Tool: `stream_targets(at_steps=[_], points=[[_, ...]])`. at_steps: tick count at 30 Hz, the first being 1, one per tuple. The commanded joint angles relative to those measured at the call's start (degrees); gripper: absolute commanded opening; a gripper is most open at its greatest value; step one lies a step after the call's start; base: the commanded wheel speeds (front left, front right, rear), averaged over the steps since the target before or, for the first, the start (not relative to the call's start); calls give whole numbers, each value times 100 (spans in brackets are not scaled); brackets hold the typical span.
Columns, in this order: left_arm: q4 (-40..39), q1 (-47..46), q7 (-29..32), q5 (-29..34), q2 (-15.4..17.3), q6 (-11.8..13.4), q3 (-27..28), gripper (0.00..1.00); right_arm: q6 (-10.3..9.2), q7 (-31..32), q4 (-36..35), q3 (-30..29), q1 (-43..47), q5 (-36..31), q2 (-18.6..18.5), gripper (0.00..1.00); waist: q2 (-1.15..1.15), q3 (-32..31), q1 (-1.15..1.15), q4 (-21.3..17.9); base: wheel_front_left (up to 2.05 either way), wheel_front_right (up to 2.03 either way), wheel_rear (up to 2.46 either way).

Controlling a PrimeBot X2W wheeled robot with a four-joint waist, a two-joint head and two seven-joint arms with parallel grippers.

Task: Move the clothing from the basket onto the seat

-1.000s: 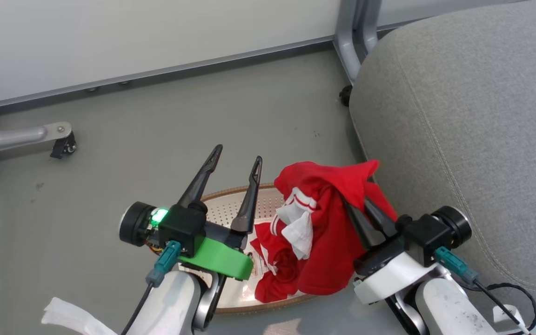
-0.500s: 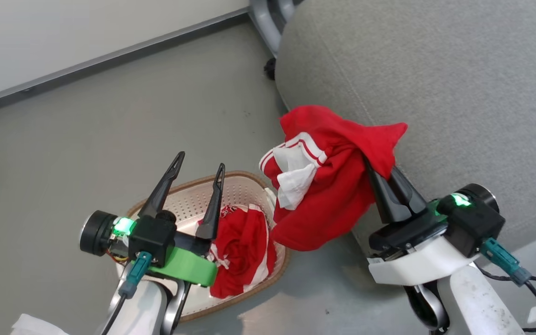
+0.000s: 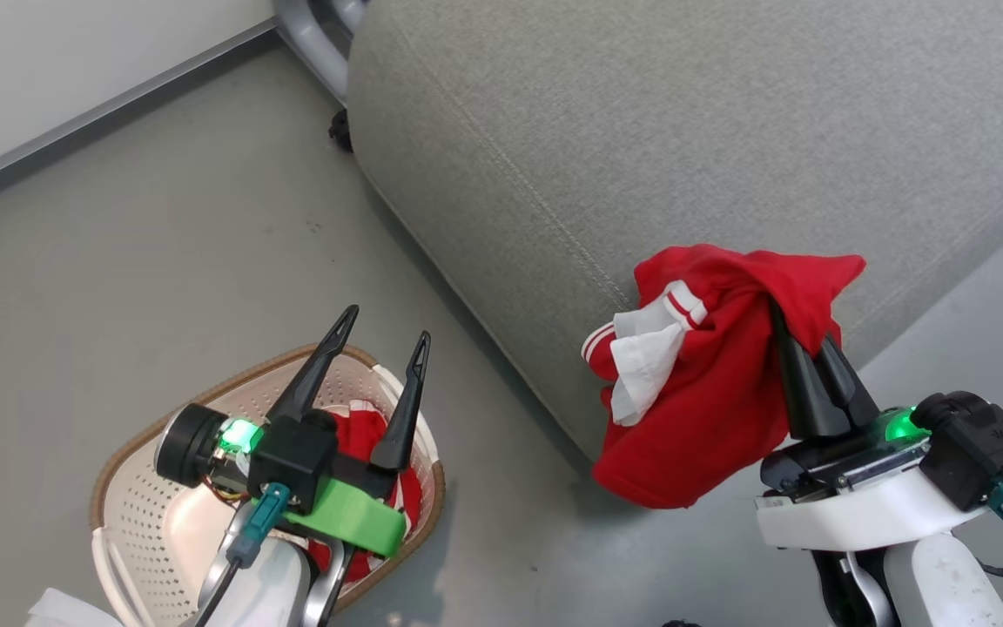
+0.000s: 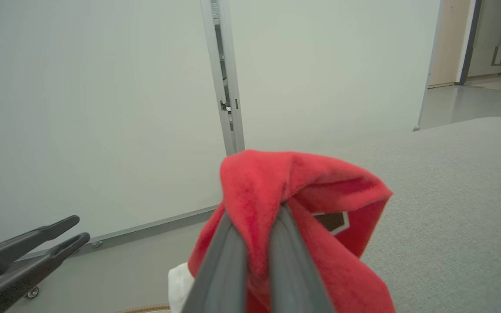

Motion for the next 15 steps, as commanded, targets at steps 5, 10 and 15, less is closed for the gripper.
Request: stream_targets(at_steps=[5,10,15], points=[[-3,134,-3,80,-37,-48,-74,100,-8,-29,-86,-223,126,135,-2,0,21,72,0,-330,0,0,0],[-5,83,-3,123,-60,-105,-252,100,-8,-28,-259,-375,-185,35,-7,0,21,231,0,-260,0,0,0],[63,49,-3,145,-36,-172,-494,100,-8,-28,-386,-761,-1022,139,-4,0,21,503,0,-83,0,0,0]])
